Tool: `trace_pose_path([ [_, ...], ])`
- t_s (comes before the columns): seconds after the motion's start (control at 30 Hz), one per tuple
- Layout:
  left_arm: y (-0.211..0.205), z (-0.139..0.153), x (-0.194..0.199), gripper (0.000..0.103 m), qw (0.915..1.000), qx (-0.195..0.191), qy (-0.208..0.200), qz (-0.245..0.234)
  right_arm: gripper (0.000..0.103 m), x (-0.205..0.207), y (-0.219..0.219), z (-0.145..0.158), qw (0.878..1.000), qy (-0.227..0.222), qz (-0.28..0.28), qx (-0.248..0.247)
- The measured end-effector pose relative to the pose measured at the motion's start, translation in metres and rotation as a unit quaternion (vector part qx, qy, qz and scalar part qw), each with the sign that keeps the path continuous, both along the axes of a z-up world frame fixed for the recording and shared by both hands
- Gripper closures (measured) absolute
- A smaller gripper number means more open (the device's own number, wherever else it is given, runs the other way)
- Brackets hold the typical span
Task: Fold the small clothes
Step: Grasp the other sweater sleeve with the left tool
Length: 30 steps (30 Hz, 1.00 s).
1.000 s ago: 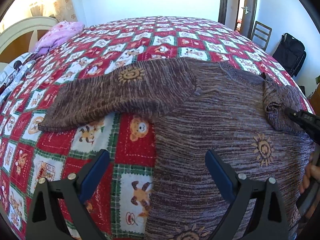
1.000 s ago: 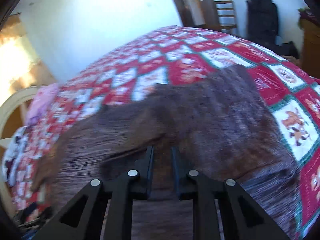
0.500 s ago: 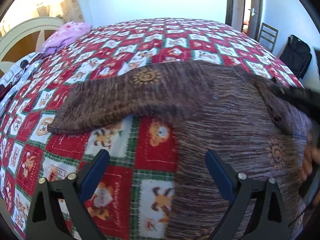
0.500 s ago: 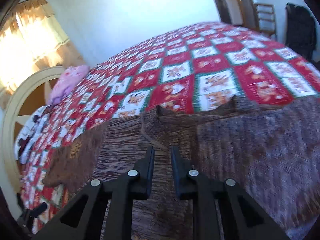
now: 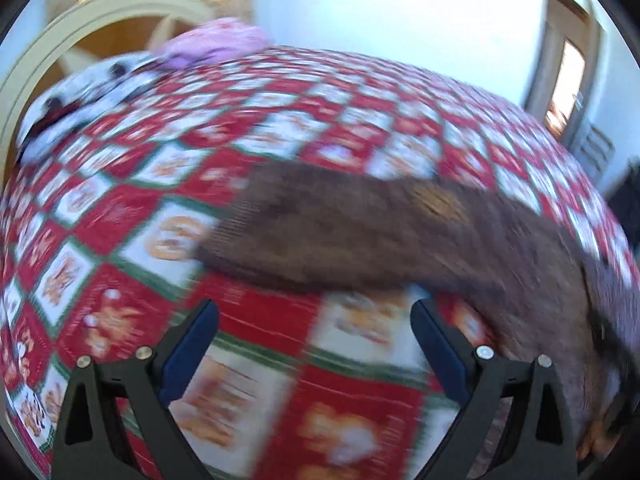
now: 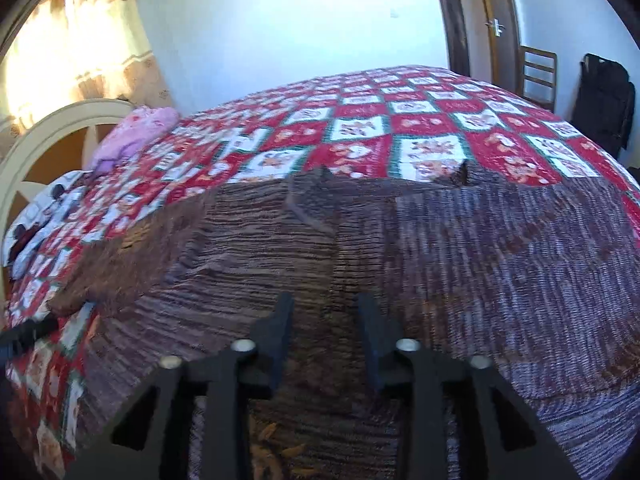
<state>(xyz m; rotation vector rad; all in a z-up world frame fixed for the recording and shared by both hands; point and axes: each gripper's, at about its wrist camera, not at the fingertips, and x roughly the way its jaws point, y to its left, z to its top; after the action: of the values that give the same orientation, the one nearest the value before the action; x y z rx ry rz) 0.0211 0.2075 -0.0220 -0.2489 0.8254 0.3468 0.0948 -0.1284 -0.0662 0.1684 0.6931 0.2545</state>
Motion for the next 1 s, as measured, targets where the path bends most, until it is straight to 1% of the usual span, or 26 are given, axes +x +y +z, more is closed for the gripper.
trace_pose_path([
  [0.03, 0.016, 0.000, -0.001, 0.004, 0.9996, -0.019, -0.006, 0.019, 0.036, -0.001, 0.003, 0.000, 1.000, -0.005, 0.012, 0.002],
  [0.07, 0.032, 0.000, -0.003, 0.004, 0.9985, -0.041, -0.014, 0.034, 0.033, -0.002, 0.006, 0.000, 1.000, -0.008, 0.016, -0.004],
  [0.13, 0.052, -0.003, -0.005, 0.013, 0.9955, -0.078, -0.028, 0.045, 0.033, -0.001, 0.013, -0.001, 1.000, -0.008, 0.015, -0.019],
  [0.17, 0.056, -0.004, -0.005, 0.025, 0.9942, -0.093, -0.031, 0.044, 0.033, -0.001, 0.015, -0.001, 1.000, -0.008, 0.014, -0.027],
  [0.2, 0.061, -0.006, -0.003, 0.029, 0.9927, -0.109, -0.029, 0.043, 0.033, -0.002, 0.016, -0.001, 0.999, -0.008, 0.014, -0.029],
  [0.27, 0.061, -0.012, 0.000, 0.029, 0.9896, -0.135, -0.025, 0.043, 0.033, -0.002, 0.016, -0.001, 0.999, -0.010, 0.014, -0.029],
  [0.33, 0.060, -0.021, 0.008, 0.029, 0.9842, -0.171, -0.019, 0.042, 0.033, -0.002, 0.014, -0.002, 1.000, -0.010, 0.015, -0.023],
  [0.37, 0.059, -0.028, 0.013, 0.029, 0.9801, -0.193, -0.012, 0.046, 0.033, -0.002, 0.012, -0.002, 1.000, -0.010, 0.016, -0.018],
  [0.4, 0.058, -0.030, 0.016, 0.029, 0.9781, -0.202, -0.011, 0.050, 0.033, -0.002, 0.011, -0.002, 1.000, -0.010, 0.017, -0.015],
  [0.47, 0.054, -0.029, 0.024, 0.029, 0.9800, -0.189, -0.018, 0.059, 0.033, -0.003, 0.009, -0.003, 1.000, -0.010, 0.018, -0.008],
  [0.5, 0.053, -0.030, 0.030, 0.029, 0.9805, -0.186, -0.014, 0.061, 0.033, -0.003, 0.009, -0.003, 1.000, -0.010, 0.018, -0.007],
  [0.53, 0.054, -0.031, 0.034, 0.029, 0.9788, -0.194, -0.012, 0.064, 0.033, -0.003, 0.009, -0.003, 1.000, -0.010, 0.019, -0.004],
  [0.57, 0.056, -0.031, 0.035, 0.029, 0.9765, -0.204, -0.019, 0.068, 0.033, -0.003, 0.008, -0.003, 1.000, -0.010, 0.019, -0.003],
  [0.6, 0.059, -0.031, 0.038, 0.034, 0.9735, -0.215, -0.032, 0.070, 0.033, -0.003, 0.008, -0.003, 1.000, -0.011, 0.019, -0.003],
  [0.63, 0.062, -0.031, 0.039, 0.042, 0.9725, -0.218, -0.038, 0.071, 0.033, -0.003, 0.008, -0.003, 1.000, -0.011, 0.019, -0.003],
  [0.67, 0.064, -0.034, 0.042, 0.062, 0.9719, -0.220, -0.037, 0.076, 0.033, -0.003, 0.008, -0.003, 1.000, -0.011, 0.019, -0.004],
  [0.7, 0.068, -0.038, 0.043, 0.078, 0.9712, -0.221, -0.031, 0.084, 0.033, -0.003, 0.008, -0.003, 1.000, -0.011, 0.019, -0.004],
  [0.77, 0.073, -0.043, 0.041, 0.088, 0.9701, -0.221, -0.038, 0.094, 0.033, -0.003, 0.008, -0.003, 1.000, -0.011, 0.019, -0.003],
  [0.8, 0.074, -0.043, 0.040, 0.090, 0.9703, -0.220, -0.040, 0.091, 0.033, -0.003, 0.008, -0.003, 1.000, -0.011, 0.019, -0.003],
  [0.83, 0.073, -0.042, 0.040, 0.091, 0.9726, -0.212, -0.039, 0.087, 0.033, -0.004, 0.008, -0.003, 1.000, -0.011, 0.019, -0.003],
  [0.93, 0.066, -0.036, 0.042, 0.094, 0.9794, -0.183, -0.037, 0.077, 0.033, -0.003, 0.008, -0.003, 1.000, -0.011, 0.020, -0.002],
  [1.0, 0.057, -0.027, 0.047, 0.095, 0.9835, -0.163, -0.041, 0.066, 0.033, -0.004, 0.008, -0.003, 1.000, -0.011, 0.020, -0.003],
])
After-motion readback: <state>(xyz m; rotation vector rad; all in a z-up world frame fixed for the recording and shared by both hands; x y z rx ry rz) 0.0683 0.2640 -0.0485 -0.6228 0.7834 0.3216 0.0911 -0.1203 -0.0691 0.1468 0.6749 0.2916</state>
